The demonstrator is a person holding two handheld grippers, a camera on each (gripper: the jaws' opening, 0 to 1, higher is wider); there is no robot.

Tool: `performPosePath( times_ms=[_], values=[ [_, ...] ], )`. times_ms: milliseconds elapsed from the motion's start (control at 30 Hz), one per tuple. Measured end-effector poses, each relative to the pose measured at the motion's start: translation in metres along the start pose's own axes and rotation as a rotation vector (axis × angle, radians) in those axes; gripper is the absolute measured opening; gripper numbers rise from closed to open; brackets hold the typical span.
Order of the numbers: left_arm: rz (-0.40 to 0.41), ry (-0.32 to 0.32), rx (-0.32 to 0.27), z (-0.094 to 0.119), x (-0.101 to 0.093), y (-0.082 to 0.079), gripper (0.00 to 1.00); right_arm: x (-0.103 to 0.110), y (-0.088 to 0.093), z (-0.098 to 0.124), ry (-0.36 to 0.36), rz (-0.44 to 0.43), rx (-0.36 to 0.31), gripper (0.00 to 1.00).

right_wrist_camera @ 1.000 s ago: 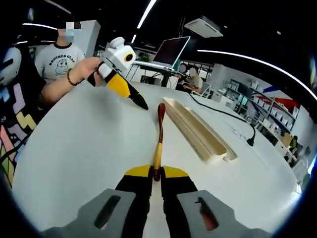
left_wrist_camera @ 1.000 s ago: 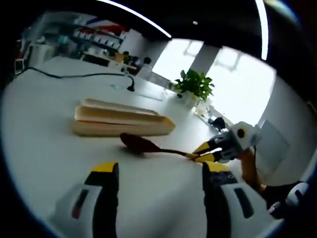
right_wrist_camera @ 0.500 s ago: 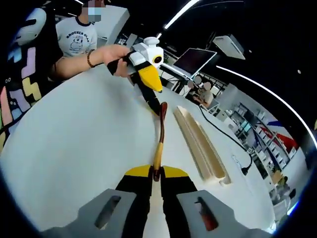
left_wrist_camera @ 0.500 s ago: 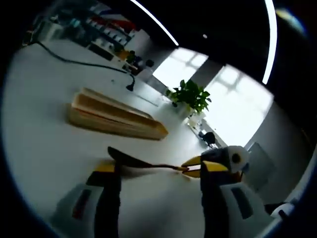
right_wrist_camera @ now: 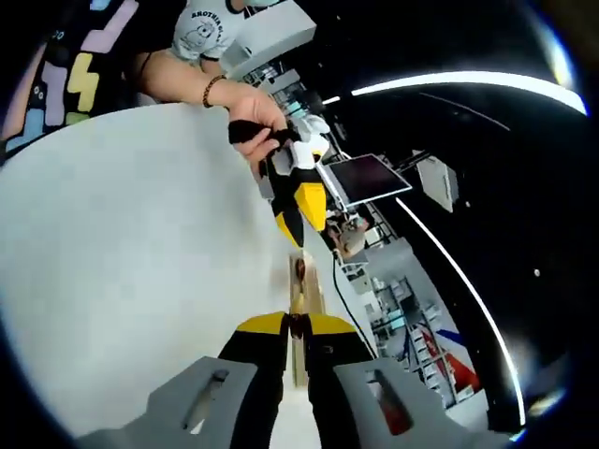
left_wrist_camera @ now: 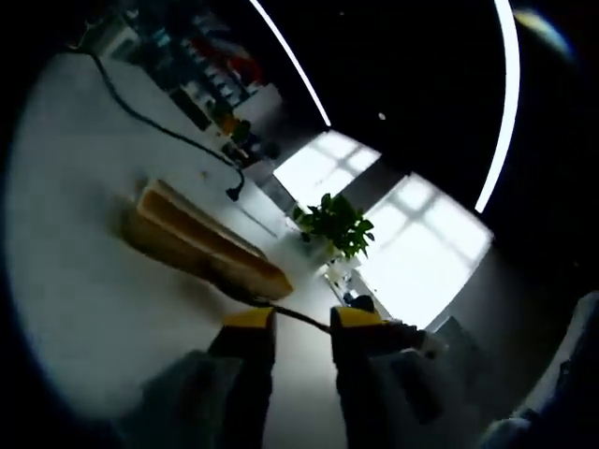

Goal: Arrange the utensils inside the cutlery case until each visible utensil rests in its matching compartment.

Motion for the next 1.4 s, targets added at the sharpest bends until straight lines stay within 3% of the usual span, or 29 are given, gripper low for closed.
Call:
performPosePath(
  times_ms=[67,167,233,300,400,533,667,733,900,967,1033,1167,1267,1300,1400],
  values=[
    [0.058,-0.007,-0.017,0.002,0.005,-0.001,0.2,-0.002,-0.001,0.002,0.025,0.015,-0.005,0.04],
    [0.053,-0.017,-0.011,0.002,0.006,-0.002,0.22,-0.006,-0.005,0.006,0.058,0.046,-0.03,0.04],
    [0.05,-0.014,-0.016,0.001,0.004,-0.002,0.28,-0.006,-0.006,0.006,0.058,0.061,-0.037,0.04],
    [0.127,0.014,-0.035,0.0,0.004,-0.002,0.37,-0.004,-0.011,0.007,0.062,0.123,-0.048,0.04],
    [0.123,-0.009,-0.033,0.0,0.008,0.0,0.41,-0.003,-0.015,0.007,0.063,0.156,-0.077,0.04],
    [0.143,-0.03,-0.069,0.001,0.012,-0.001,0.38,0.001,-0.022,0.008,0.052,0.211,-0.122,0.04],
    [0.172,0.0,-0.098,0.003,0.011,-0.003,0.18,0.007,-0.024,0.006,0.037,0.262,-0.128,0.04],
    [0.184,0.012,-0.109,0.003,0.011,-0.004,0.17,0.007,-0.026,0.008,0.038,0.267,-0.145,0.04],
    [0.345,0.078,-0.154,0.001,0.011,-0.007,0.11,0.005,-0.023,0.008,0.059,0.266,-0.122,0.05],
    [0.407,0.156,-0.207,0.003,0.009,-0.011,0.07,0.004,-0.021,0.008,0.076,0.252,-0.115,0.07],
    [0.353,0.097,-0.209,0.002,0.013,-0.012,0.06,0.001,-0.022,0.009,0.092,0.239,-0.122,0.07],
    [0.36,0.083,-0.255,0.0,0.012,-0.014,0.06,-0.002,-0.015,0.008,0.106,0.193,-0.088,0.08],
    [0.411,0.066,-0.283,-0.001,0.015,-0.013,0.06,-0.007,-0.011,0.009,0.115,0.036,-0.106,0.09],
    [0.426,0.064,-0.301,-0.001,0.016,-0.013,0.06,-0.01,-0.01,0.01,0.118,-0.066,-0.118,0.1],
    [0.478,0.06,-0.344,-0.001,0.016,-0.013,0.06,-0.018,-0.003,0.013,0.138,-0.24,-0.113,0.16]
  ],
)
Point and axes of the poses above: the point that each gripper's makers call its tool centre point, and the gripper's own axes: z roughly backward along the fingers, x roughly to its left, y roughly out of its underside, the point moved 10 cm from there along z, roughly backward along the fingers, and after that the axes turned 8 degrees about -z, right-handed, at the moved point
